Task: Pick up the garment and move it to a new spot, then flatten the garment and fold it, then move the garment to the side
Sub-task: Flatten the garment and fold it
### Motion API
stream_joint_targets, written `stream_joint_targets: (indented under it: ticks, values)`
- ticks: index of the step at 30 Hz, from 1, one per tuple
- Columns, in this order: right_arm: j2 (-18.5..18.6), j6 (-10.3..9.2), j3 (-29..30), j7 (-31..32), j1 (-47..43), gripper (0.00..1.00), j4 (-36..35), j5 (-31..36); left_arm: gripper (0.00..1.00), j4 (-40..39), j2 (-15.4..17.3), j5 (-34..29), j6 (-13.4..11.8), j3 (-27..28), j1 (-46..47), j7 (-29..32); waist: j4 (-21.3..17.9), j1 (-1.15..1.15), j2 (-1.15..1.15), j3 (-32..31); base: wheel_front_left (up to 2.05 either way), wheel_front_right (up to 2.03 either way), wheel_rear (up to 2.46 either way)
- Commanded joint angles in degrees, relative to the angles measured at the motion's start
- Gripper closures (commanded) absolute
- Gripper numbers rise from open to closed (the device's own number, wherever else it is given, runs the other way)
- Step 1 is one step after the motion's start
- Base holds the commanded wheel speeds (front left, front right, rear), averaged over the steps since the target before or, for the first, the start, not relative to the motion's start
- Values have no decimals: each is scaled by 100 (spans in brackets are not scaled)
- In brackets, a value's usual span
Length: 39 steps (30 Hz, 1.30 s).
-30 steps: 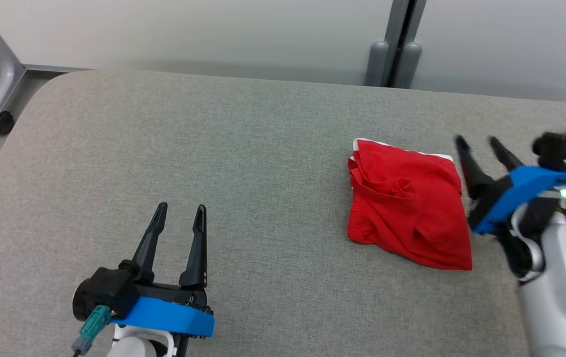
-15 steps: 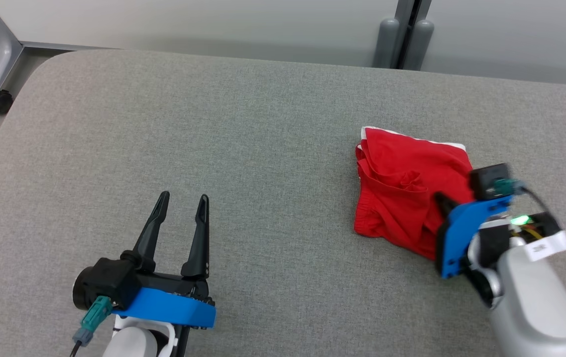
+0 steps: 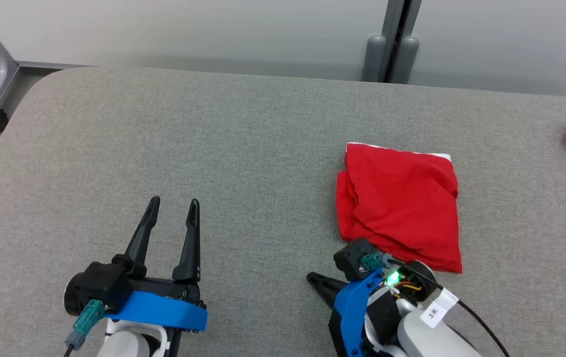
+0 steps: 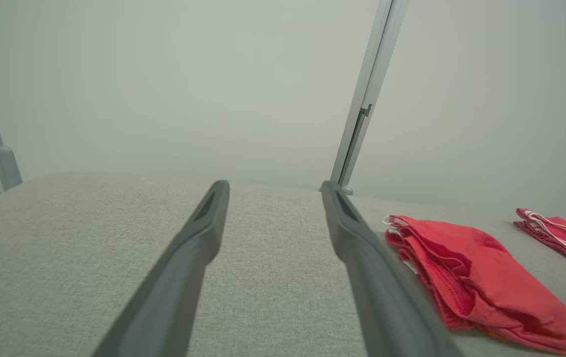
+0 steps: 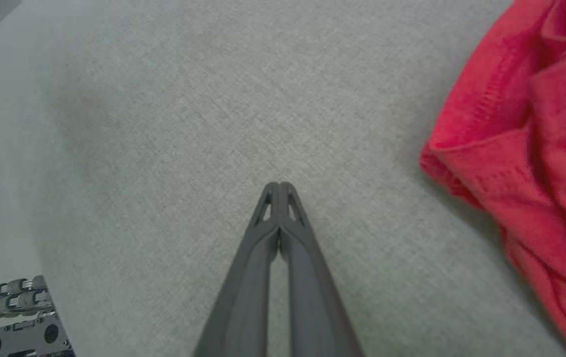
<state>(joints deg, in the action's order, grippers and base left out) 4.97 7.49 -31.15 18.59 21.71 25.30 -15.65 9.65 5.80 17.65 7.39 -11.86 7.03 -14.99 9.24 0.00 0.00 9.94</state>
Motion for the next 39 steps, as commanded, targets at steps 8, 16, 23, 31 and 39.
stream_joint_targets:
  ticks: [8,16,23,31,39]
  values:
    - [86,2,23,-511,-585,53,-1187,-500,0,57,29,-18,9,159,-207,-24,-242,0,0,-272,0,0,0]
    - [-157,2,2226,-1809,-1461,0,-2352,237,0,186,-2,-40,9,522,-435,-24,-450,0,0,-522,0,0,0]
    - [-206,2,3444,-1950,-1973,0,-2687,614,0,289,8,-112,9,774,-619,-23,-629,0,0,-662,0,0,0]
    - [-205,2,4054,-2011,-2140,0,-2072,514,0,399,94,-206,9,806,-848,-23,-755,0,0,-886,0,0,0]
    - [-206,2,3941,-2191,-2329,0,-1823,386,0,393,157,-207,9,845,-1023,-24,-820,0,0,-1020,0,0,0]
